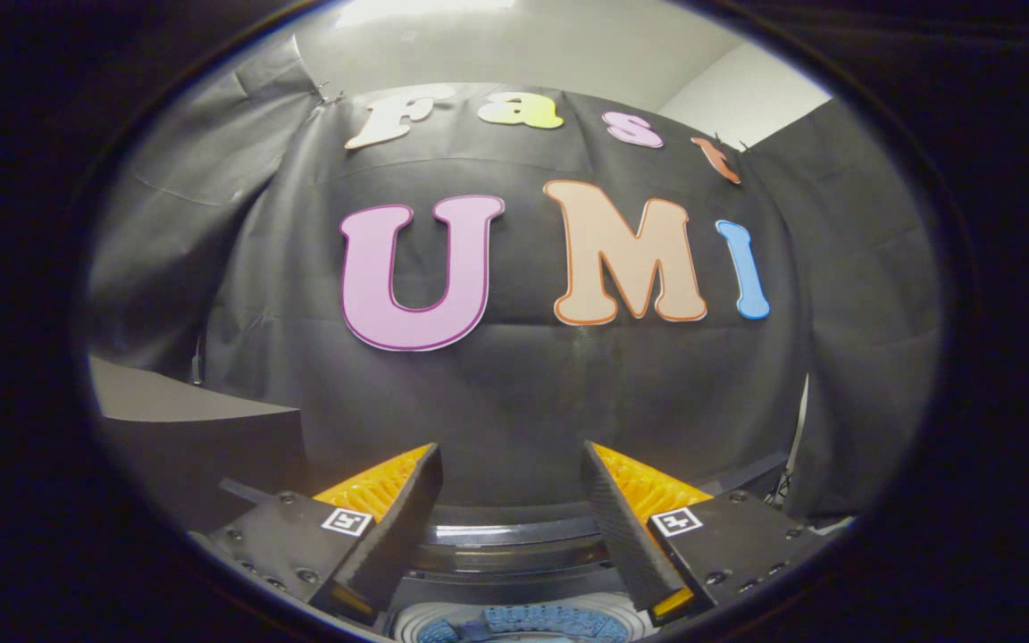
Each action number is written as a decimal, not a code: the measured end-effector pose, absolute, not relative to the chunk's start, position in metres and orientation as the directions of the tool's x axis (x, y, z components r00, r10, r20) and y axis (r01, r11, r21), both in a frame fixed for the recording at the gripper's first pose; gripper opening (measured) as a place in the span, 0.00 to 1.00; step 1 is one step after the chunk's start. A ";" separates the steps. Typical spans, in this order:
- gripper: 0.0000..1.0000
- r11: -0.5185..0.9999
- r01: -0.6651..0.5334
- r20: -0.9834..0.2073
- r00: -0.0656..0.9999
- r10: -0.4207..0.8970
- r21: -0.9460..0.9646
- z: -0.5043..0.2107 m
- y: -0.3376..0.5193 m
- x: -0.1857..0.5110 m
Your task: Put the clothes into the washing machine and then close the washing machine lid.
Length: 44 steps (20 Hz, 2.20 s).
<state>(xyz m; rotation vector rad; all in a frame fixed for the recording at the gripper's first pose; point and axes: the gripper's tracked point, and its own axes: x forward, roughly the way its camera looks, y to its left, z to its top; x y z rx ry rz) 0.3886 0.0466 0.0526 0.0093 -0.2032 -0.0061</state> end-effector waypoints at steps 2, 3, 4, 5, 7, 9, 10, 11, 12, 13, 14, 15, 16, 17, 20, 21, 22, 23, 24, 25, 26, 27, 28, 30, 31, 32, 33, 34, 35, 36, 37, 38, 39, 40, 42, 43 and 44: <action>0.97 1.000 0.010 0.196 0.981 -0.010 0.005 0.050 0.046 0.385; 0.97 1.000 0.012 0.190 0.982 -0.012 0.004 0.048 0.045 0.384; 0.97 1.000 0.019 0.169 0.985 -0.019 0.002 0.041 0.043 0.385; 0.97 1.000 0.018 0.131 0.991 -0.017 0.001 0.029 0.042 0.387; 0.97 1.000 0.019 0.063 0.998 -0.020 0.016 0.008 0.038 0.387; 0.97 0.998 0.033 0.047 0.998 -0.036 0.049 0.001 0.031 0.383; 0.97 0.997 0.040 0.043 0.998 -0.043 0.062 0.000 0.028 0.380; 0.97 0.997 0.048 0.037 0.998 -0.051 0.068 -0.003 0.025 0.380; 0.96 0.996 0.057 0.031 0.998 -0.059 0.066 -0.003 0.021 0.378; 0.96 0.996 0.060 0.028 0.998 -0.062 0.063 -0.002 0.019 0.376; 0.96 0.996 0.064 0.025 0.998 -0.065 0.060 0.000 0.016 0.374; 0.95 0.996 0.067 0.021 0.997 -0.068 0.057 0.001 0.013 0.371; 0.95 0.996 0.068 0.019 0.997 -0.069 0.053 0.003 0.011 0.366; 0.94 0.996 0.069 0.018 0.997 -0.069 0.049 0.004 0.010 0.363; 0.94 0.997 0.068 0.013 0.998 -0.068 0.027 0.010 0.008 0.350; 0.94 0.998 0.068 0.012 0.998 -0.068 0.017 0.012 0.008 0.345; 0.94 0.998 0.066 0.012 0.998 -0.066 0.007 0.014 0.008 0.340; 0.94 0.998 0.064 0.011 0.998 -0.064 -0.002 0.017 0.009 0.336; 0.94 0.998 0.064 0.009 0.998 -0.064 -0.008 0.019 0.009 0.330; 0.94 0.998 0.061 0.006 0.998 -0.061 -0.012 0.020 0.010 0.324; 0.94 0.998 0.057 0.003 0.998 -0.057 -0.015 0.021 0.011 0.318; 0.95 0.999 0.051 -0.002 0.999 -0.051 -0.018 0.021 0.014 0.311; 0.95 0.999 0.042 -0.009 0.999 -0.042 -0.023 0.021 0.016 0.304; 0.95 0.999 0.024 -0.028 0.999 -0.025 -0.035 0.021 0.021 0.290; 0.95 0.999 0.016 -0.032 0.999 -0.018 -0.041 0.022 0.024 0.283; 0.95 0.999 0.004 -0.036 0.999 -0.006 -0.051 0.025 0.025 0.276; 0.95 0.997 0.000 -0.040 0.999 -0.003 -0.072 0.025 0.027 0.271; 0.95 0.996 0.001 -0.048 0.999 -0.005 -0.093 0.026 0.025 0.263; 0.97 0.994 -0.005 -0.061 0.998 -0.002 -0.111 0.026 0.024 0.256; 0.97 0.993 -0.008 -0.066 0.998 0.000 -0.119 0.027 0.024 0.248; 0.97 0.993 -0.015 -0.068 0.998 0.007 -0.117 0.029 0.024 0.239; 0.96 0.994 -0.021 -0.056 0.998 0.015 -0.111 0.031 0.026 0.230; 0.96 0.993 -0.045 -0.072 0.997 0.037 -0.113 0.025 0.030 0.222; 0.96 0.992 -0.042 -0.077 0.996 0.033 -0.115 0.020 0.031 0.213; 0.97 0.993 -0.060 -0.077 0.996 0.052 -0.102 0.014 0.035 0.197; 0.97 0.994 -0.059 -0.070 0.996 0.052 -0.092 0.013 0.035 0.191; 0.97 0.997 -0.050 -0.056 0.997 0.047 -0.063 0.012 0.032 0.184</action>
